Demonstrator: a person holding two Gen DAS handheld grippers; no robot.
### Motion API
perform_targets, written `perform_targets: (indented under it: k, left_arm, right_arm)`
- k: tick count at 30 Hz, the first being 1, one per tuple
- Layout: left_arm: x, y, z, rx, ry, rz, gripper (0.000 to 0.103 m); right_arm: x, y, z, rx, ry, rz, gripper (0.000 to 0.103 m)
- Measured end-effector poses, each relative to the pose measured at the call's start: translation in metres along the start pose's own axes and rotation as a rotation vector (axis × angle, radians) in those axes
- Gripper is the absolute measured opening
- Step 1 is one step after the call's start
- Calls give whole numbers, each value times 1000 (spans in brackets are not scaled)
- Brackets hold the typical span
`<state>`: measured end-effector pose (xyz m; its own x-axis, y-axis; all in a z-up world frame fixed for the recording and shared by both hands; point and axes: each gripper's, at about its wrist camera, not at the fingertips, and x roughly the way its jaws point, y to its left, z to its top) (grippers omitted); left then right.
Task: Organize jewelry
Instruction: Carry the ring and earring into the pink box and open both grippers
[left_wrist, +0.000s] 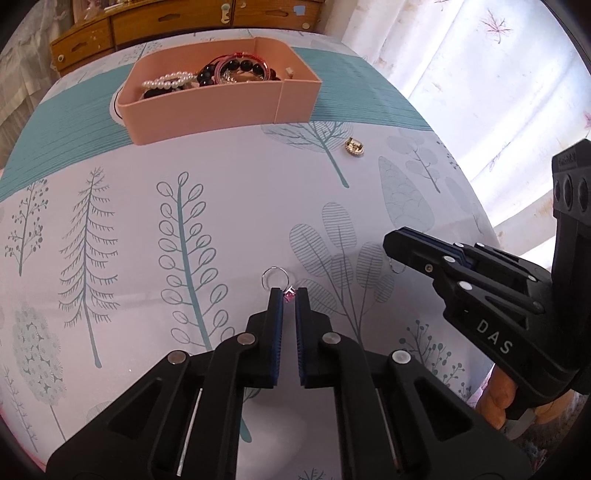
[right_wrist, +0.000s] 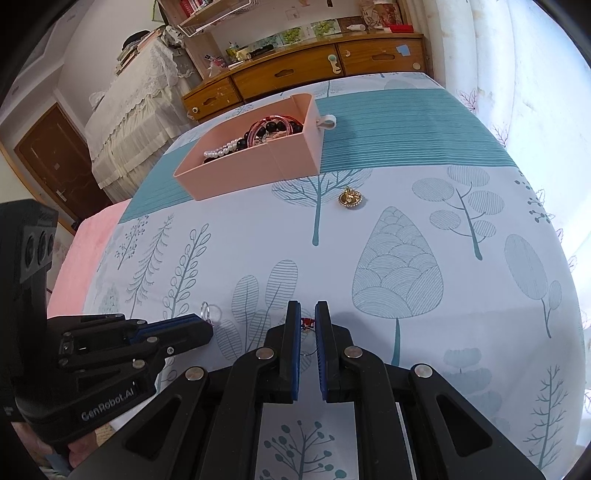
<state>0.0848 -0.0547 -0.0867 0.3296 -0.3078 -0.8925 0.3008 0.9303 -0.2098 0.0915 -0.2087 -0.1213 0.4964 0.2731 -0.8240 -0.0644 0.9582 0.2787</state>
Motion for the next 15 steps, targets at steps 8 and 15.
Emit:
perform_targets:
  k: [8, 15]
  left_arm:
    - [-28, 5, 16, 12, -70, 14, 4]
    - [-64, 22, 71, -2, -183, 9, 4]
  right_arm:
    - [-8, 10, 11, -18, -25, 19, 8]
    - [-27, 24, 60, -44, -109, 78, 8]
